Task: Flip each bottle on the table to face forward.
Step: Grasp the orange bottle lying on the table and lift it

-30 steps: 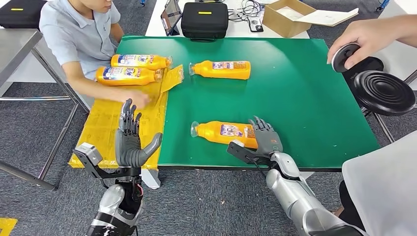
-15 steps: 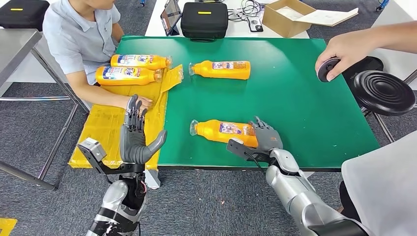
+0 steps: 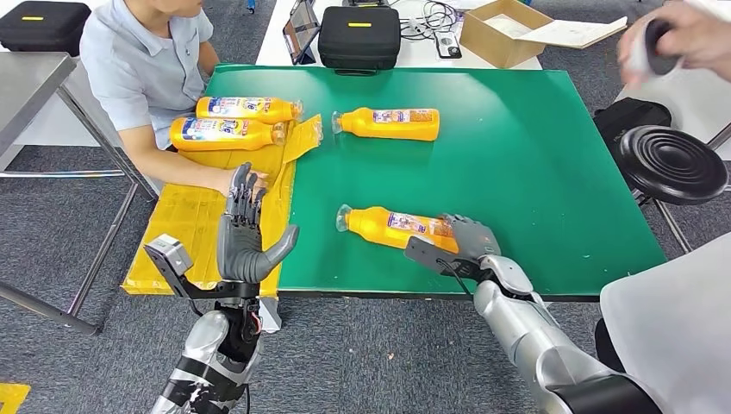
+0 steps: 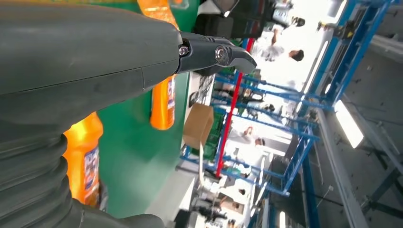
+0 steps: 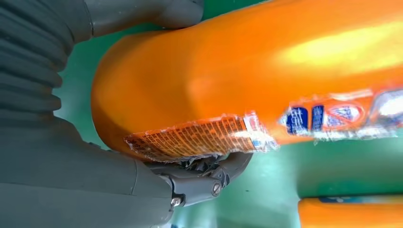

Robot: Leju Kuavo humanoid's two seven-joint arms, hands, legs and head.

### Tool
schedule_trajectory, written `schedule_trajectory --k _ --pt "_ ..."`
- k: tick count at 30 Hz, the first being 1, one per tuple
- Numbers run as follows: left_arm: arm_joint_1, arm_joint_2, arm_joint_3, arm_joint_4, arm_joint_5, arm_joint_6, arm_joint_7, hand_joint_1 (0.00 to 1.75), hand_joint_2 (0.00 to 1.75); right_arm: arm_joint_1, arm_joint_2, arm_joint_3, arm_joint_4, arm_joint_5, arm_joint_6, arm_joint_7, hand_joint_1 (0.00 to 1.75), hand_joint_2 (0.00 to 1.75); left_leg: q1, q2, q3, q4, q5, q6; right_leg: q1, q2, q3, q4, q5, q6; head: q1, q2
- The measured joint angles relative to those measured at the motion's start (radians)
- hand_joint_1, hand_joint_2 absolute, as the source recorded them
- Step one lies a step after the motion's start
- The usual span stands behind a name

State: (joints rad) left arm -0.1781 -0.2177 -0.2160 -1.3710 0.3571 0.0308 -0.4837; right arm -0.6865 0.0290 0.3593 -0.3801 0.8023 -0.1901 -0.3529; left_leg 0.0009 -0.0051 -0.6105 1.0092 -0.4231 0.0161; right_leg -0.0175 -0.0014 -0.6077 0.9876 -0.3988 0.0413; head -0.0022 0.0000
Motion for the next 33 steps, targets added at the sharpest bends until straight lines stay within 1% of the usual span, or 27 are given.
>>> schedule_trajectory --k 3,4,7,9,11,13,17,19,23,26,29,33 --pt "0.002 0.0 0.001 0.0 -0.045 0.08 -0.027 0.0 1.75 0.03 0.016 -0.057 -0.01 -0.117 -0.049 -0.129 1.75 1.75 0.0 0.0 0.0 0.0 0.0 0.0 0.0 0.0 0.0 0.0 0.0 0.0 0.0 0.0" --pt "0.004 0.0 0.001 0.0 -0.058 0.102 -0.031 0.0 1.75 0.043 0.024 -0.075 -0.016 -0.142 -0.062 -0.158 1.75 1.75 0.0 0.0 -0.001 0.0 0.0 0.0 0.0 0.0 -0.001 0.0 0.0 0.0 0.0 0.0" --pt "0.007 -0.001 0.002 0.0 -0.086 0.154 -0.029 0.0 1.75 0.071 0.046 -0.118 -0.037 -0.184 -0.082 -0.198 1.75 1.75 0.0 0.0 -0.001 0.0 0.0 0.0 0.001 0.0 -0.001 0.0 0.0 0.0 0.0 0.0" --pt "0.007 -0.002 0.002 0.007 -0.104 0.23 -0.002 0.0 1.75 0.1 0.058 -0.145 -0.073 -0.244 -0.097 -0.235 1.75 1.75 0.001 0.0 -0.002 0.0 0.0 0.0 0.001 0.0 -0.001 0.0 0.0 0.0 0.0 0.0" --pt "0.006 -0.002 0.005 0.033 -0.086 0.306 0.041 0.0 1.75 0.151 0.076 -0.171 -0.158 -0.33 -0.115 -0.268 1.75 1.75 0.001 -0.001 -0.002 0.0 0.0 0.0 0.001 0.0 -0.002 0.0 0.0 0.0 0.0 0.0" --pt "0.006 -0.001 0.01 0.066 -0.046 0.333 0.065 0.0 1.75 0.205 0.092 -0.182 -0.264 -0.39 -0.129 -0.267 1.75 1.75 0.001 0.0 -0.003 0.0 0.0 0.0 0.001 0.0 -0.003 0.0 0.0 0.0 0.0 0.0" --pt "0.016 0.0 0.013 0.106 0.053 0.304 0.107 0.0 1.75 0.304 0.106 -0.173 -0.47 -0.46 -0.145 -0.257 1.75 1.75 0.0 -0.001 -0.005 0.0 0.0 0.0 0.0 0.0 -0.005 0.0 -0.001 0.0 0.0 0.0" --pt "0.031 0.0 0.008 0.112 0.085 0.283 0.127 0.0 1.75 0.346 0.106 -0.156 -0.563 -0.473 -0.153 -0.256 1.75 1.75 0.0 0.0 -0.006 0.0 -0.001 0.0 0.0 0.0 -0.005 0.0 -0.001 0.0 0.0 0.0" --pt "0.051 0.002 -0.009 0.113 0.109 0.248 0.142 0.0 1.75 0.398 0.105 -0.122 -0.682 -0.48 -0.162 -0.254 1.75 1.75 0.0 0.0 -0.007 0.0 -0.001 0.0 0.0 0.0 -0.006 0.0 -0.001 0.0 0.0 0.0" --pt "0.061 0.01 -0.033 0.106 0.114 0.157 0.142 0.0 1.75 0.416 0.103 -0.102 -0.734 -0.491 -0.162 -0.264 1.75 1.75 0.0 -0.001 -0.007 0.0 -0.001 0.0 0.0 0.0 -0.006 0.0 -0.001 0.0 0.0 0.0" --pt "0.077 0.02 -0.068 0.083 0.087 0.056 0.112 0.0 1.75 0.424 0.104 -0.07 -0.778 -0.493 -0.156 -0.269 1.75 1.75 0.0 0.0 -0.007 0.0 -0.001 0.0 0.0 0.0 -0.006 0.0 0.0 0.0 0.0 0.0" --pt "0.094 0.03 -0.083 0.056 0.085 -0.057 0.11 0.0 1.75 0.425 0.108 -0.005 -0.814 -0.474 -0.118 -0.253 1.75 1.75 0.0 0.0 -0.007 0.0 -0.001 0.0 0.001 0.0 -0.006 0.0 -0.001 0.0 0.0 0.0"
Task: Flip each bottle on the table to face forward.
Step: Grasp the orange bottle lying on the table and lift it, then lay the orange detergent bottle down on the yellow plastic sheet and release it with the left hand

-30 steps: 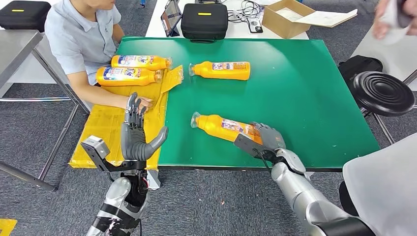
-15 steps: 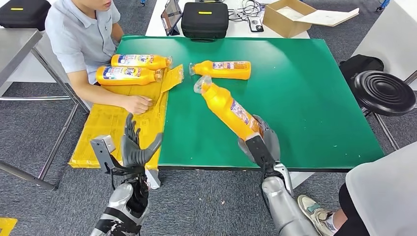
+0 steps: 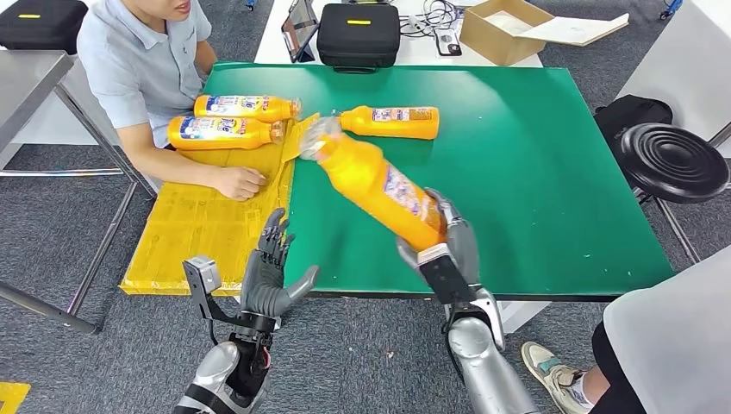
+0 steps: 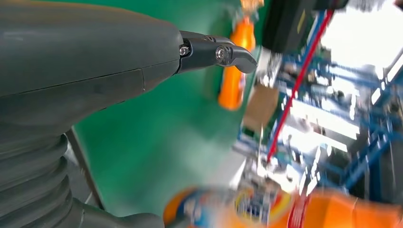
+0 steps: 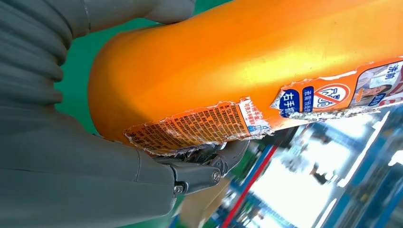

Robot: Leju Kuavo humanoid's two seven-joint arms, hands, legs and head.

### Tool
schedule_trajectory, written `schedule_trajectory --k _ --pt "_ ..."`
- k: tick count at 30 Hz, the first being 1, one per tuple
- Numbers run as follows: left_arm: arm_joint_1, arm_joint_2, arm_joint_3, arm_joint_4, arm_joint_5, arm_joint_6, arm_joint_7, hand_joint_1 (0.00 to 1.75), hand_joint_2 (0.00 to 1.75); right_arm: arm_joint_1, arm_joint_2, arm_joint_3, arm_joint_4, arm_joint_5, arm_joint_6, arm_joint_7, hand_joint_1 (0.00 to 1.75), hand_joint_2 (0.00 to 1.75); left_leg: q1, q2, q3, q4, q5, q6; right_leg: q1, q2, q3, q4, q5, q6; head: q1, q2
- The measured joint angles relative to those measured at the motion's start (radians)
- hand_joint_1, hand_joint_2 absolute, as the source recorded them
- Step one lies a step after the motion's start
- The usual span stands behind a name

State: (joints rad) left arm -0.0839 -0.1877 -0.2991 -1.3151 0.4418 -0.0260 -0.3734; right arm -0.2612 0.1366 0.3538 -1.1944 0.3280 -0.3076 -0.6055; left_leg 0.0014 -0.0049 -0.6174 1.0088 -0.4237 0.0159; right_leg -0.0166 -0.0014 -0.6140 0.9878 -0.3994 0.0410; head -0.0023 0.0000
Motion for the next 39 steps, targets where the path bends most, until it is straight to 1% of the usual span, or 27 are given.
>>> schedule_trajectory --k 4,8,18,22,25,31,32,33,35,36,37,39 --pt "0.01 0.004 -0.004 -0.018 0.01 -0.07 0.0 0.0 1.75 0.002 0.013 0.091 0.011 0.038 0.031 -0.014 1.75 1.75 0.0 0.0 0.0 0.0 0.0 0.0 0.0 0.0 0.0 0.0 0.0 0.0 0.0 0.0" --pt "0.01 0.004 -0.01 -0.035 0.039 -0.138 -0.001 0.0 1.75 0.003 0.034 0.175 0.066 0.05 0.048 -0.046 1.75 1.75 0.0 0.0 0.0 0.0 0.0 0.0 0.0 0.0 0.0 0.0 0.0 0.0 0.0 0.0" --pt "0.014 0.004 -0.016 -0.047 0.07 -0.168 -0.004 0.01 1.75 -0.001 0.057 0.273 0.154 0.076 0.068 -0.072 1.75 1.75 0.0 0.0 0.0 0.0 0.0 0.0 -0.001 0.0 0.0 0.0 0.0 0.0 0.0 0.0" --pt "0.018 0.0 -0.011 -0.046 0.131 -0.199 0.001 1.75 1.75 -0.011 0.066 0.309 0.187 0.074 0.077 -0.074 1.75 1.75 0.0 0.0 0.0 0.0 0.0 0.0 0.0 0.0 -0.001 0.0 0.0 0.0 0.0 0.0" --pt "0.028 -0.004 0.0 -0.046 0.186 -0.232 0.015 1.75 1.75 -0.017 0.071 0.324 0.207 0.067 0.079 -0.074 1.75 1.75 0.0 0.0 0.0 0.0 0.0 0.0 0.0 0.0 -0.001 0.0 0.0 0.0 0.0 0.0" --pt "0.039 -0.004 0.02 -0.046 0.231 -0.275 0.025 1.75 1.75 -0.023 0.077 0.335 0.225 0.055 0.085 -0.083 1.75 1.75 0.0 0.0 0.0 0.0 0.0 0.0 0.0 0.0 -0.001 0.0 0.0 0.0 0.0 0.0" --pt "0.04 -0.004 0.023 -0.046 0.236 -0.282 0.026 1.75 1.75 -0.023 0.078 0.336 0.226 0.053 0.087 -0.084 1.67 1.75 0.0 0.0 0.0 0.0 0.0 0.0 0.0 0.0 -0.001 0.0 0.0 0.0 0.0 0.0" --pt "0.042 -0.004 0.026 -0.046 0.24 -0.287 0.026 1.75 1.75 -0.024 0.079 0.336 0.227 0.051 0.089 -0.086 1.35 1.75 0.0 0.0 0.0 0.0 0.0 0.0 0.0 0.0 -0.001 0.0 0.0 0.0 0.0 0.0" --pt "0.044 -0.004 0.029 -0.046 0.245 -0.291 0.027 1.75 1.75 -0.024 0.08 0.339 0.229 0.05 0.091 -0.088 0.48 1.75 0.0 0.0 0.0 0.0 0.0 0.0 0.0 0.0 -0.001 0.0 0.0 0.0 0.0 0.0" --pt "0.044 -0.004 0.031 -0.046 0.248 -0.293 0.029 1.75 1.75 -0.024 0.081 0.34 0.229 0.05 0.095 -0.089 0.11 1.75 0.0 0.0 0.0 0.0 0.0 0.0 0.0 0.0 -0.001 0.0 0.0 0.0 0.0 0.0" --pt "0.043 -0.004 0.033 -0.046 0.252 -0.294 0.031 1.75 1.75 -0.023 0.081 0.342 0.23 0.049 0.1 -0.09 0.0 1.75 0.0 0.0 0.0 0.0 0.0 0.0 0.0 0.0 -0.001 0.0 0.0 0.0 0.0 0.0" --pt "0.043 -0.004 0.038 -0.045 0.257 -0.298 0.035 1.75 1.75 -0.021 0.081 0.346 0.232 0.047 0.113 -0.09 0.0 0.87 0.0 0.0 0.0 0.0 0.0 0.0 0.0 0.0 -0.001 0.0 0.0 0.0 0.0 0.0"
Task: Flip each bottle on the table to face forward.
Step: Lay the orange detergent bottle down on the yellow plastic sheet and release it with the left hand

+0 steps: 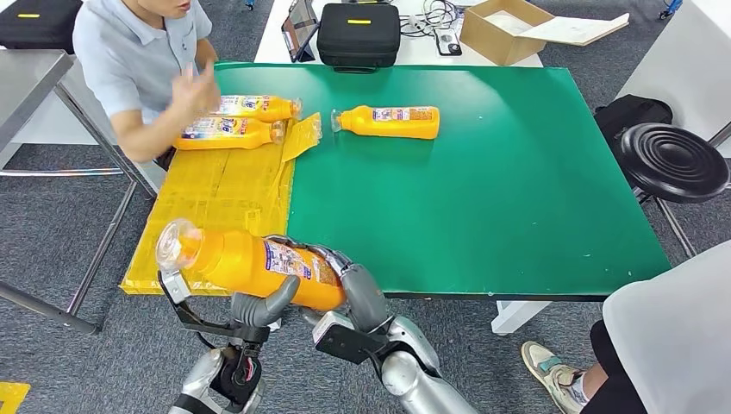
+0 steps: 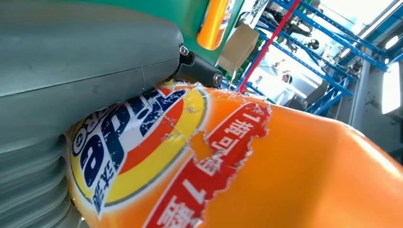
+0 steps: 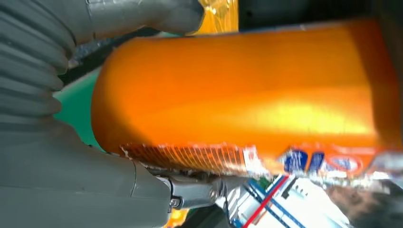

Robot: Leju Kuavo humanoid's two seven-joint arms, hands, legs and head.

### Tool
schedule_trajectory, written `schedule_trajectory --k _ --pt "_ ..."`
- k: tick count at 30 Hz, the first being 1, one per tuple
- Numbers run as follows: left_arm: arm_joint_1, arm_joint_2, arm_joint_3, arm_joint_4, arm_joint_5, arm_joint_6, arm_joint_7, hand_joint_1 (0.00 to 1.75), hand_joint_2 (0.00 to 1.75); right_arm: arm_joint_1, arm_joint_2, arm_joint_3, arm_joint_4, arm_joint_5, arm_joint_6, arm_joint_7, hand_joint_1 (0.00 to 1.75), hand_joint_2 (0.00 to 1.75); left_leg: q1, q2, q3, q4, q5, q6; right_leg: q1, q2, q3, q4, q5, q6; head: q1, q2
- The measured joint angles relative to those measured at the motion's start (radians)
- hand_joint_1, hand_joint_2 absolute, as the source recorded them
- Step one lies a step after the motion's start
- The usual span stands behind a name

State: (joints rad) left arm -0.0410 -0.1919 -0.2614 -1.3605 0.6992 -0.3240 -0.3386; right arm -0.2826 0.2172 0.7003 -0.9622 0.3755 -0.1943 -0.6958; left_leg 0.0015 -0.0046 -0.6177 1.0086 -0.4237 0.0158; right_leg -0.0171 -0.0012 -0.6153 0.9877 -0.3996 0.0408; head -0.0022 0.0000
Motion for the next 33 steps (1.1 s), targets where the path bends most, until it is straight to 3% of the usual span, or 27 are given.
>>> schedule_trajectory --k 2,12,17,24,30,33 --pt "0.0 0.0 0.006 0.001 0.005 -0.002 0.003 1.75 1.75 0.003 0.0 0.004 0.002 -0.002 0.012 0.0 0.0 0.0 0.0 0.0 0.0 0.0 0.0 0.0 0.0 0.0 0.0 0.0 0.0 0.0 0.0 0.0" --pt "-0.018 0.0 0.033 0.035 0.0 0.068 0.018 1.75 1.75 0.025 -0.01 0.028 -0.008 -0.003 0.011 0.002 0.0 0.0 0.0 0.0 0.0 0.0 0.0 0.0 0.0 0.0 0.0 0.0 0.0 0.0 0.0 0.0" --pt "-0.078 0.005 0.045 0.092 -0.174 0.312 -0.007 1.75 1.75 0.058 -0.017 0.058 -0.035 0.015 -0.074 -0.002 0.0 0.0 0.0 0.0 0.0 0.0 0.0 0.0 0.0 0.0 0.0 0.0 0.0 0.0 0.0 0.0" --pt "-0.134 0.018 0.057 0.148 -0.244 0.388 -0.035 1.75 1.75 0.088 -0.026 0.086 -0.063 0.019 -0.105 -0.002 0.0 0.0 0.0 0.0 0.0 0.0 0.0 -0.001 0.0 0.0 0.0 0.0 0.0 0.0 0.0 0.0" --pt "-0.167 0.036 0.059 0.162 -0.536 0.637 -0.1 1.75 1.75 0.108 -0.035 0.092 -0.088 0.027 -0.204 -0.002 0.0 0.0 0.0 0.0 -0.001 0.0 0.0 -0.001 0.0 0.0 0.0 0.0 0.0 0.0 0.0 0.0" --pt "-0.196 0.049 0.068 0.171 -0.626 0.691 -0.091 1.75 1.75 0.119 -0.043 0.092 -0.104 0.021 -0.283 -0.002 0.0 0.0 0.0 0.0 -0.001 0.0 0.0 -0.001 0.0 0.0 0.0 0.0 0.0 0.0 0.0 0.0"
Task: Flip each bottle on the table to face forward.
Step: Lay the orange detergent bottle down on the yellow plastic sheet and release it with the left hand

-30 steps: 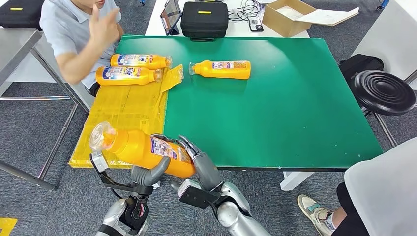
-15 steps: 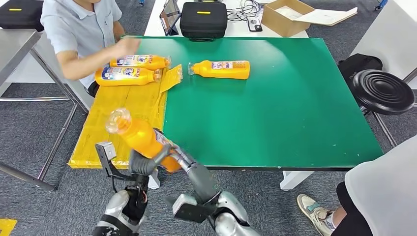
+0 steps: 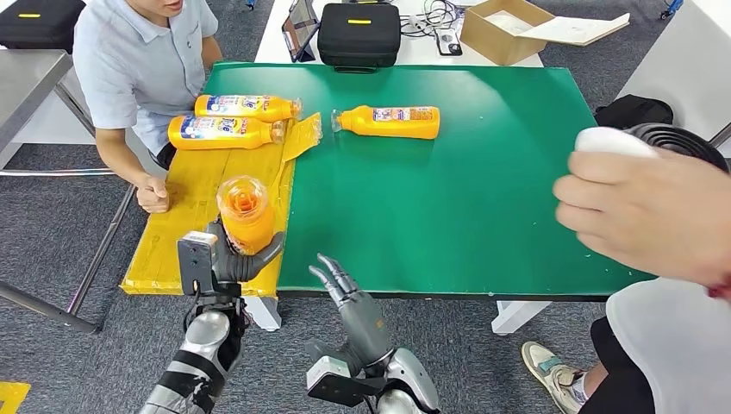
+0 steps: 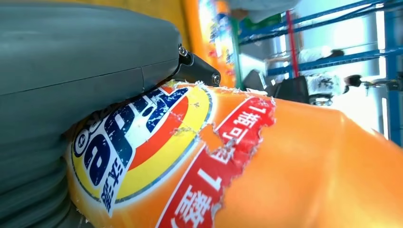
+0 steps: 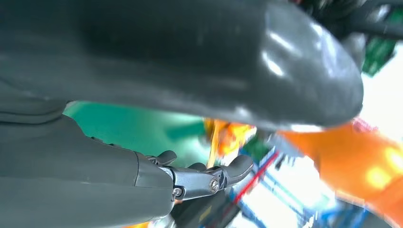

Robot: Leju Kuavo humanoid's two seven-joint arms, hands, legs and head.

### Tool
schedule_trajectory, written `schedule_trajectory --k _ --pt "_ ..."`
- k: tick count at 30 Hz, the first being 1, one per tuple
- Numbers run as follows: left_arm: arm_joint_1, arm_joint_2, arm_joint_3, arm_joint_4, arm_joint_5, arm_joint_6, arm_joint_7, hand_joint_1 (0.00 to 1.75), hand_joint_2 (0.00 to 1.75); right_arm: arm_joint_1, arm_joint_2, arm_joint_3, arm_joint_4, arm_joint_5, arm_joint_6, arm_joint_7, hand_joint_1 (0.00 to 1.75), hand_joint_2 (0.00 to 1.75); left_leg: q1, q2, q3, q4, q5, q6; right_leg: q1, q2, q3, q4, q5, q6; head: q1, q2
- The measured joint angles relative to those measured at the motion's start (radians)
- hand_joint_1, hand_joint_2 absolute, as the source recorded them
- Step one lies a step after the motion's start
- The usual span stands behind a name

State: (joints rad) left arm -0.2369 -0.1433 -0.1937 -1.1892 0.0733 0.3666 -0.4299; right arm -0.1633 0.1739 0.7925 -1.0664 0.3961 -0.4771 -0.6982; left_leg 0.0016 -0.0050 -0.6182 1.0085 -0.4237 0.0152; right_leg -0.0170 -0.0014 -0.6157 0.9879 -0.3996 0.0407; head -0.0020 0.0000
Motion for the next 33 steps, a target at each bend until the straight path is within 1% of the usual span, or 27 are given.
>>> schedule_trajectory --k 2,4,6,8,10,12,15,18,20,22,26,33 --pt "-0.024 0.006 0.005 0.016 -0.051 0.032 0.009 1.75 1.75 0.006 -0.006 0.0 -0.009 -0.016 -0.026 0.0 0.0 0.0 0.0 0.0 0.0 0.0 0.0 0.0 0.0 0.0 0.0 0.0 0.0 0.0 0.0 0.0" --pt "-0.057 0.014 0.002 0.051 -0.183 0.119 0.013 1.75 1.75 0.011 -0.011 0.0 -0.018 -0.037 -0.028 0.0 0.0 0.0 0.0 0.0 0.0 0.0 0.0 0.0 0.0 0.0 0.0 0.0 0.0 0.0 0.0 0.0" --pt "-0.106 0.024 -0.011 0.122 -0.394 0.232 0.04 1.75 1.75 0.013 -0.014 0.0 -0.024 -0.056 -0.012 0.0 0.0 0.0 0.0 0.0 0.0 0.0 0.001 0.0 0.0 0.0 0.0 0.0 0.0 0.0 0.0 0.0" --pt "-0.163 0.034 -0.025 0.219 -0.645 0.301 0.104 1.75 1.75 0.011 -0.015 0.006 -0.028 -0.072 0.011 0.0 0.0 0.0 0.0 -0.001 0.0 0.0 0.001 0.0 0.0 0.0 0.001 0.0 0.0 0.0 0.0 0.0" --pt "-0.218 0.039 -0.032 0.328 -0.862 0.32 0.172 1.75 1.75 0.006 -0.014 0.018 -0.029 -0.086 0.033 0.0 0.0 0.0 0.0 0.0 0.0 0.0 0.001 0.0 0.0 0.0 0.001 0.0 0.0 0.0 0.0 0.0" --pt "-0.266 0.042 -0.042 0.431 -0.983 0.321 0.222 1.75 1.75 0.0 -0.013 0.031 -0.029 -0.097 0.051 0.0 0.0 0.0 0.0 0.0 0.001 0.0 0.001 0.0 0.0 0.0 0.001 0.0 0.001 0.0 0.0 0.0" --pt "-0.33 0.045 -0.064 0.566 -1.077 0.293 0.308 1.75 1.75 -0.011 -0.011 0.048 -0.029 -0.111 0.076 0.0 0.0 0.0 0.0 0.001 0.001 0.0 0.001 0.0 0.0 0.0 0.001 0.0 0.001 0.0 0.0 0.0" --pt "-0.378 0.052 -0.089 0.67 -1.148 0.226 0.428 1.75 1.75 -0.019 -0.005 0.063 -0.029 -0.123 0.098 0.0 0.0 0.0 0.0 0.001 0.0 0.0 0.001 0.0 0.0 0.0 0.0 0.0 0.001 0.0 0.0 0.0" --pt "-0.401 0.055 -0.1 0.721 -1.167 0.186 0.478 1.75 1.75 -0.02 -0.001 0.071 -0.029 -0.128 0.108 0.0 0.0 0.0 0.0 0.001 0.0 0.0 0.001 0.0 0.0 0.0 0.0 0.0 0.0 0.0 0.0 0.0" --pt "-0.417 0.059 -0.105 0.756 -1.171 0.164 0.495 1.75 1.75 -0.021 0.002 0.078 -0.029 -0.131 0.112 0.0 0.0 0.0 0.0 0.0 0.0 0.0 0.001 0.0 0.0 0.0 0.0 0.0 0.0 0.0 0.0 0.0" --pt "-0.439 0.061 -0.113 0.8 -1.173 0.157 0.501 1.75 1.75 -0.023 0.004 0.086 -0.028 -0.132 0.113 0.0 0.0 0.0 0.0 0.0 0.0 0.0 0.001 0.0 0.0 0.0 0.0 0.0 0.0 0.0 0.0 0.0" --pt "-0.455 0.062 -0.119 0.829 -1.17 0.15 0.502 1.75 1.75 -0.024 0.005 0.088 -0.029 -0.134 0.114 0.0 0.0 0.0 0.0 0.0 0.0 0.0 0.001 0.0 0.0 0.0 0.001 0.0 0.001 0.0 0.0 0.0"
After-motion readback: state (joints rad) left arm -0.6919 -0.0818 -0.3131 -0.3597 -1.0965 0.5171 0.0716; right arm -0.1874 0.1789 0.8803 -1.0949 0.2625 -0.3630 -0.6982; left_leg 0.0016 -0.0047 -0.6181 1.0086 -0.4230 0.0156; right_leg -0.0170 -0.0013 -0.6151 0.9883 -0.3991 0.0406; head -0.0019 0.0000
